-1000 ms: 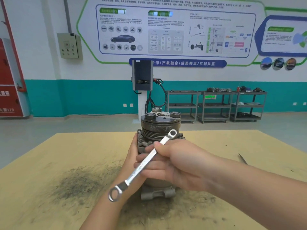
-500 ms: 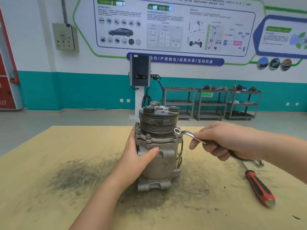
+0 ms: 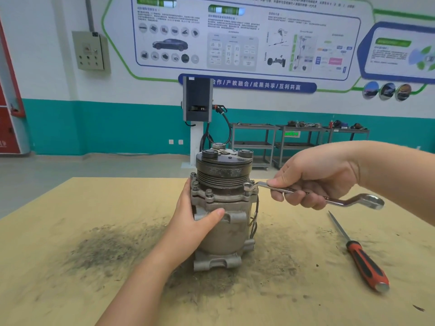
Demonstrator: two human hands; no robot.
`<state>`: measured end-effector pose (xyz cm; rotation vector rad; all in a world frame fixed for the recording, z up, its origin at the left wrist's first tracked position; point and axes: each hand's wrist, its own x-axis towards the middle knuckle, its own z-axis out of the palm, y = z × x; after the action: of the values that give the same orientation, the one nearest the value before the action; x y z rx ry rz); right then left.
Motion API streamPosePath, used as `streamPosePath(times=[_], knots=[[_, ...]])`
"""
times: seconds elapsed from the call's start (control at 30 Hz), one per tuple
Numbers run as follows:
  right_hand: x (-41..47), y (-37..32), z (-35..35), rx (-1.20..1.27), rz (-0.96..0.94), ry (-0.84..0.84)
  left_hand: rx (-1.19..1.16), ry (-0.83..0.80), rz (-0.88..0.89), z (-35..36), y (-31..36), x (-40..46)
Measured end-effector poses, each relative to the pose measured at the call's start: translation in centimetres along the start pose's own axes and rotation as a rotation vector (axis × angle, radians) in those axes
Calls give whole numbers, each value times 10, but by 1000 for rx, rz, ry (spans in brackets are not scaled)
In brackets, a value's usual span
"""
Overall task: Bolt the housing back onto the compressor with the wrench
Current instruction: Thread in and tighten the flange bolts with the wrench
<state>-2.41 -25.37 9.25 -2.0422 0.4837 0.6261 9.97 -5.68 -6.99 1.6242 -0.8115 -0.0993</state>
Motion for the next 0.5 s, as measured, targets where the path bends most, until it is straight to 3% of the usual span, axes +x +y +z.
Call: streamPosePath(times=[0.2, 0.33, 0.43, 0.5], knots=[[-1, -2, -8, -231, 73, 154, -21, -2, -3, 1, -3, 1], [-6, -8, -7, -248, 112, 117, -25, 8, 6, 2, -4, 2], [-11, -6, 12, -112, 74, 87, -18, 10, 8, 3, -4, 2], [-14, -5, 36, 146, 53, 89, -35, 14, 2, 2, -4, 1]])
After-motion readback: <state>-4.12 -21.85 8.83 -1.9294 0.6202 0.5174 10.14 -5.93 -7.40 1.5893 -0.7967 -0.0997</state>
